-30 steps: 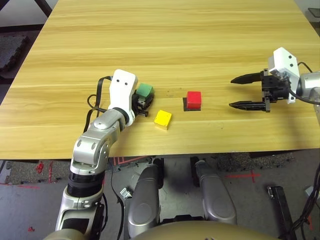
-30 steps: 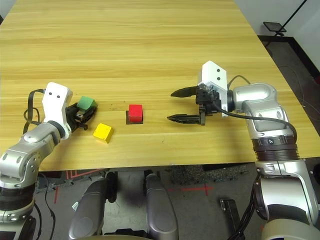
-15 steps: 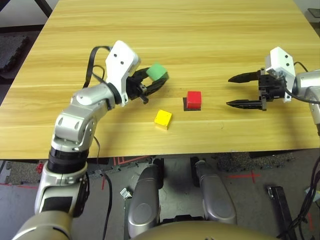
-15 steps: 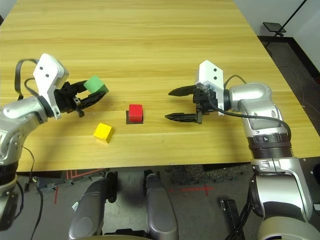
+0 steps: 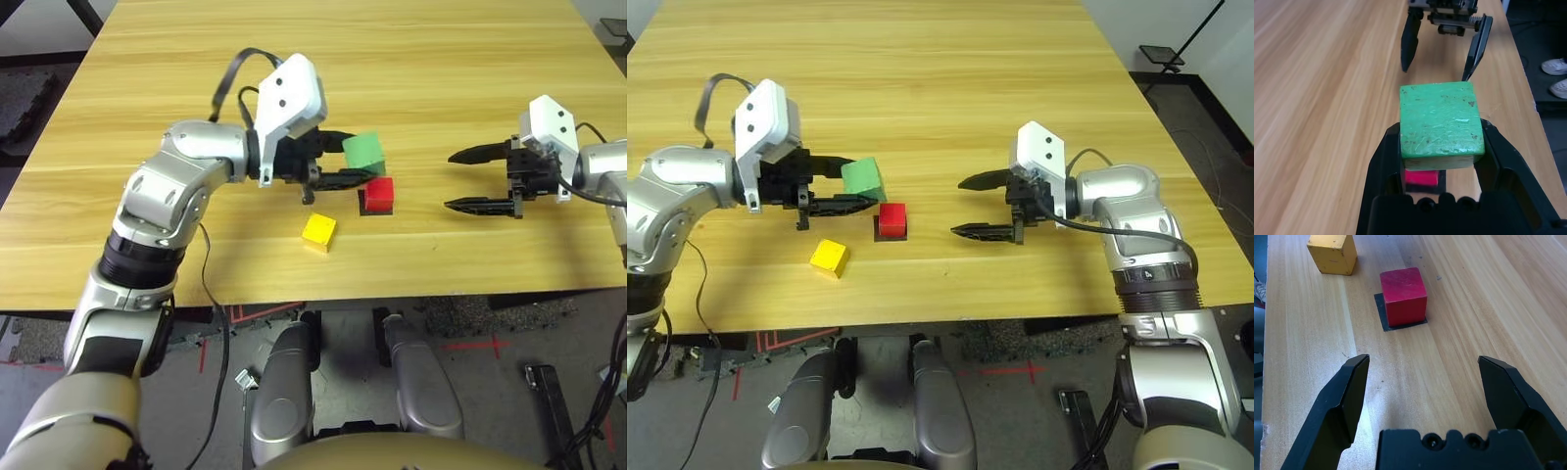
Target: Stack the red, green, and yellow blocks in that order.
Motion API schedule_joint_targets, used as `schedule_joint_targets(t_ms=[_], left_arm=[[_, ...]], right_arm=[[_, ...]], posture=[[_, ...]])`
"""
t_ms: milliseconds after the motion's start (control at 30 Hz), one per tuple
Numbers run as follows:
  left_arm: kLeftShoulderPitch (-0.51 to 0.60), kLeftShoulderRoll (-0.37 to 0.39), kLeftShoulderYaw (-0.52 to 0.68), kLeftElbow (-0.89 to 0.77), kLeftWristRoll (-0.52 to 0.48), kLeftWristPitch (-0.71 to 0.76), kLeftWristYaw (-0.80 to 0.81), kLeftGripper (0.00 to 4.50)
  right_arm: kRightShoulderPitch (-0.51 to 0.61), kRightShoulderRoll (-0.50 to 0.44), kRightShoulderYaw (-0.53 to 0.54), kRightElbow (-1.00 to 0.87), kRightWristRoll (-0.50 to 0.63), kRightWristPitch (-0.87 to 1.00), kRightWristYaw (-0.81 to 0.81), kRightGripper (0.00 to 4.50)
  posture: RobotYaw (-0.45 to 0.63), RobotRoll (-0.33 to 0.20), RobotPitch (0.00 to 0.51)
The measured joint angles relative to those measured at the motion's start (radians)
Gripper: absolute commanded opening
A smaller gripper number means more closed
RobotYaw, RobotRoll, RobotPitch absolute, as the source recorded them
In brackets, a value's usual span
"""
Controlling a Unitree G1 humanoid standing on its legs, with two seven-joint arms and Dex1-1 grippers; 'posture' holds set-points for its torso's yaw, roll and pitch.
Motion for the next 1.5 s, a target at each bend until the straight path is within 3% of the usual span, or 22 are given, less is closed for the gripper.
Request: schedule_joint_targets(t_ms=[400,867,1167,1500], left_arm=[[-0.079,-0.042,-0.102,0.135,0.101,0.055,0.003,2.06],[-0.079,-0.084,-0.120,0.175,0.127,0.027,-0.031,2.06],[-0.079,-0.130,-0.120,0.288,0.170,-0.078,-0.046,2.06],[-0.077,-0.117,-0.120,0.320,0.199,-0.129,-0.099,2.06]], right_arm=[[0.023,-0.009,-0.007,-0.029,0.010,0.016,-0.019,4.50],[0.031,-0.009,-0.008,-0.034,0.017,0.019,-0.029,4.50],[0.034,-0.012,-0.008,-0.045,0.018,0.021,-0.029,4.50],[0.040,-0.018,-0.011,-0.054,0.018,0.024,-0.032,4.50]], posture=[[0.25,0.114,0.262],[0.23,0.106,0.266],[0.22,0.097,0.261],[0.21,0.089,0.249]])
